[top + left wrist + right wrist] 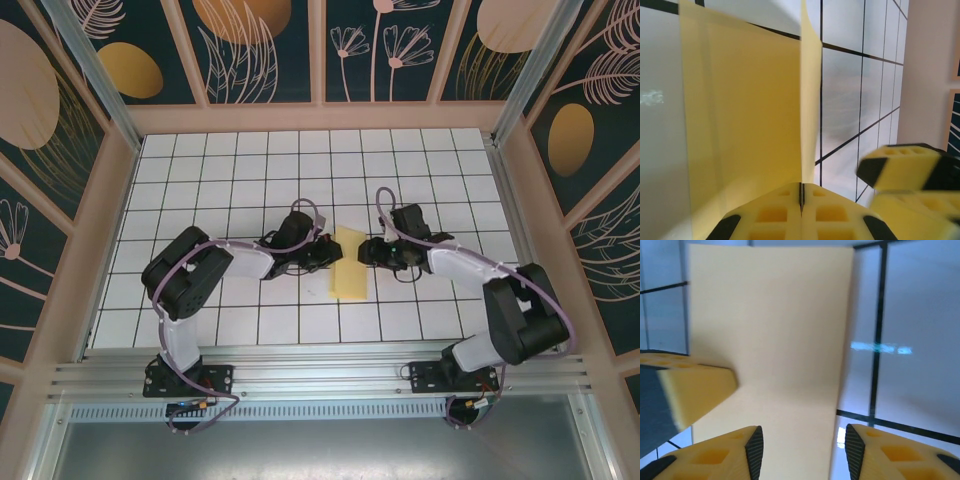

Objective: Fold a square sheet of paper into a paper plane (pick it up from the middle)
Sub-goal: Fold the triangle a second time at the center of the table.

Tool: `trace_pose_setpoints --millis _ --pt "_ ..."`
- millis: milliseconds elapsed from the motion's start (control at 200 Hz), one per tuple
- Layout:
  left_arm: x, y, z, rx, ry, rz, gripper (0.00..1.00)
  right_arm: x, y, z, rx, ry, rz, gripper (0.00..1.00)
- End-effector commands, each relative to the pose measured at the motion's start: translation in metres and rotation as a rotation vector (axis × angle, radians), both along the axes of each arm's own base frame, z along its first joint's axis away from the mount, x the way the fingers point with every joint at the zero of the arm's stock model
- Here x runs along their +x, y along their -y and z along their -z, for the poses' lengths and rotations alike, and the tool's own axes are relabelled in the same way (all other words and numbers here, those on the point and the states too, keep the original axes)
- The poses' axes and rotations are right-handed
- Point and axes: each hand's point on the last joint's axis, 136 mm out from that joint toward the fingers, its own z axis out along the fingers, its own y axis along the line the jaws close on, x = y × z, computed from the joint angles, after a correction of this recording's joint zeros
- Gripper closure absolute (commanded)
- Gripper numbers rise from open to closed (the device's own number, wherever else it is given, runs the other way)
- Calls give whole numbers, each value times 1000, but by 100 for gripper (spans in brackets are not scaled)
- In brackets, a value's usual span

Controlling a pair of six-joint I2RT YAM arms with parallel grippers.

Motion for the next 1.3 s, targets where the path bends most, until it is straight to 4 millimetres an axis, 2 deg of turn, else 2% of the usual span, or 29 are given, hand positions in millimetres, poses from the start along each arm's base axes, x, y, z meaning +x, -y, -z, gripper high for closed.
trace_pose_setpoints --millis 0,200,345,620,816,1086,1296 --pt "7 -2 -16 -28 26 -33 99 -18 -13 -19 -90 129 -64 43" --pt "6 -3 -14 -21 20 -37 99 -61 -43 -15 -174 238 -171 34" --pt "4 -3 -11 -8 13 -23 99 -77 -51 -6 -274 285 -200 32" --pt "4 -2 -9 -3 6 -14 99 -77 -50 14 -522 318 -223 33" --pt "6 -1 -8 16 10 -7 98 -80 -53 25 -613 321 -246 40" --pt "5 -3 -6 29 8 -4 98 -76 -55 11 -638 359 -219 45" --pt "4 -3 -5 31 6 -1 98 -76 -57 7 -637 363 -217 57"
